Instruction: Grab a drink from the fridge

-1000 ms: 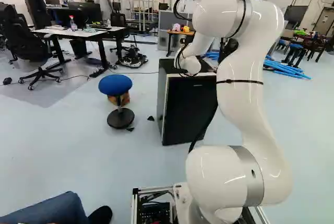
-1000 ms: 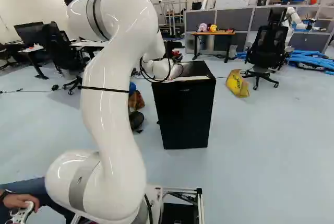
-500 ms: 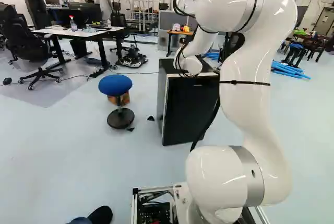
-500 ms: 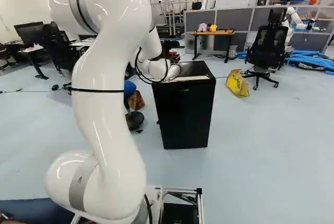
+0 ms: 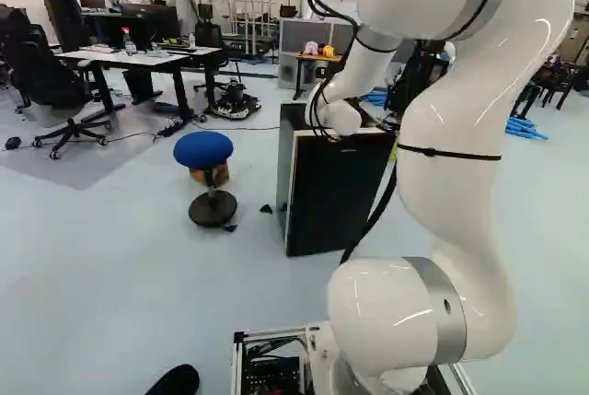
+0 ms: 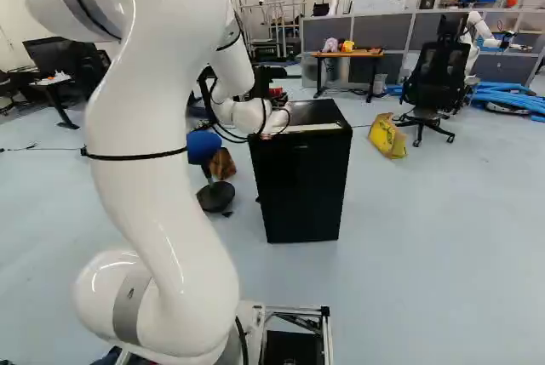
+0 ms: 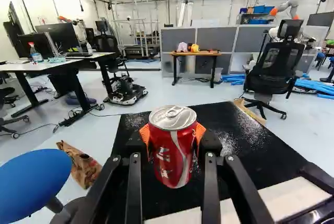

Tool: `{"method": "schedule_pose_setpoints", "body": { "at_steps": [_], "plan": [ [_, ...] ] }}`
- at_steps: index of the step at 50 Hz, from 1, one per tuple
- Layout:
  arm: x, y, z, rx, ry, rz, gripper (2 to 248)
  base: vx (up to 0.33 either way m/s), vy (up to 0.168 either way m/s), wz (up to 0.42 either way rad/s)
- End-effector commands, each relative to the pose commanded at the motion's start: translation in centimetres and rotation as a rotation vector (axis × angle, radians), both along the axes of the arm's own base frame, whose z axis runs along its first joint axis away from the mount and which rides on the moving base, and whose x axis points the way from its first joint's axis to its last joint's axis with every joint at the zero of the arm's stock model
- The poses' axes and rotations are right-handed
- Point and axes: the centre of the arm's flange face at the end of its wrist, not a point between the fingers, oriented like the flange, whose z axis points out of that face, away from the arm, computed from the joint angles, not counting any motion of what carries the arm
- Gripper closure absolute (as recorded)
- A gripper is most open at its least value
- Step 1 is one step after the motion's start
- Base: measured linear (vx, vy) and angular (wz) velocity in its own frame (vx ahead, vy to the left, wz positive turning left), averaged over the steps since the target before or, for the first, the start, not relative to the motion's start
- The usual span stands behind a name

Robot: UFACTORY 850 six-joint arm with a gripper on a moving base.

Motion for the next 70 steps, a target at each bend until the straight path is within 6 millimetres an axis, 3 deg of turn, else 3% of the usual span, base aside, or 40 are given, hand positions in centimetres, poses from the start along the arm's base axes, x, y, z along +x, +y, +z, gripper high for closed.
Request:
{"method": "schedule_pose_setpoints", "body": {
  "at_steps": [41,70],
  "plan": [
    [-15.5,3.2,-1.2,-0.002,0.109,0.064,149,0.0,0.0,0.0],
    [-23.6,4.3,-3.5,-0.005,0.164,0.095,149,0.0,0.0,0.0]
  ]
}}
